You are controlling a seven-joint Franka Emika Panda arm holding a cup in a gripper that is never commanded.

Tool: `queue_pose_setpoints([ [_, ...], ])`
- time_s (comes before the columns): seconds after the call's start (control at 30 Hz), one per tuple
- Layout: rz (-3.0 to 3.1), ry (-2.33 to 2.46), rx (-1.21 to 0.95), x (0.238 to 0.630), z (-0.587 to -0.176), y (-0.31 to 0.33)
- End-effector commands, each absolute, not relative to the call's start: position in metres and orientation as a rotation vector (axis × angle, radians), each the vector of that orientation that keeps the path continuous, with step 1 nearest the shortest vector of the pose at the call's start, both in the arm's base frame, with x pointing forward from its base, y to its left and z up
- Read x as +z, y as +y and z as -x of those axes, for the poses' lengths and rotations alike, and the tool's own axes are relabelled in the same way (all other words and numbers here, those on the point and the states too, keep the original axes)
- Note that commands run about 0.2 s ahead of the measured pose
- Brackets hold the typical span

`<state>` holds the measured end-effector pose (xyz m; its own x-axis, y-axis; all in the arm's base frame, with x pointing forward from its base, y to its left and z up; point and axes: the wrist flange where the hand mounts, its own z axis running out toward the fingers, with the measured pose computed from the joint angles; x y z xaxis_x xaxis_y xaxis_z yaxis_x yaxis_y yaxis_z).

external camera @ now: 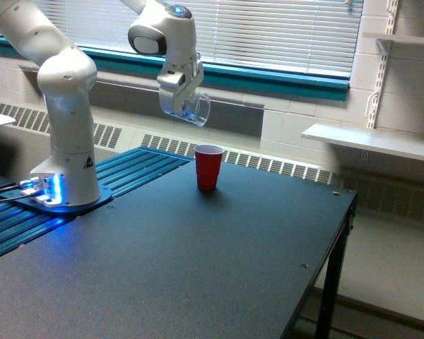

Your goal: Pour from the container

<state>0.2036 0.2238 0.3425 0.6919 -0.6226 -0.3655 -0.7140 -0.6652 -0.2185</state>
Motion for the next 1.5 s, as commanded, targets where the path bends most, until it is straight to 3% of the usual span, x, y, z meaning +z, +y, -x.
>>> queue_pose_setpoints([
  [0.03,2.578,1.094,0.441,0.312,-0.204,0.210],
  [0.47,2.587,1.180,0.495,0.277,-0.215,0.199],
  [1.5,2.551,1.185,0.518,0.275,-0.227,0.232],
])
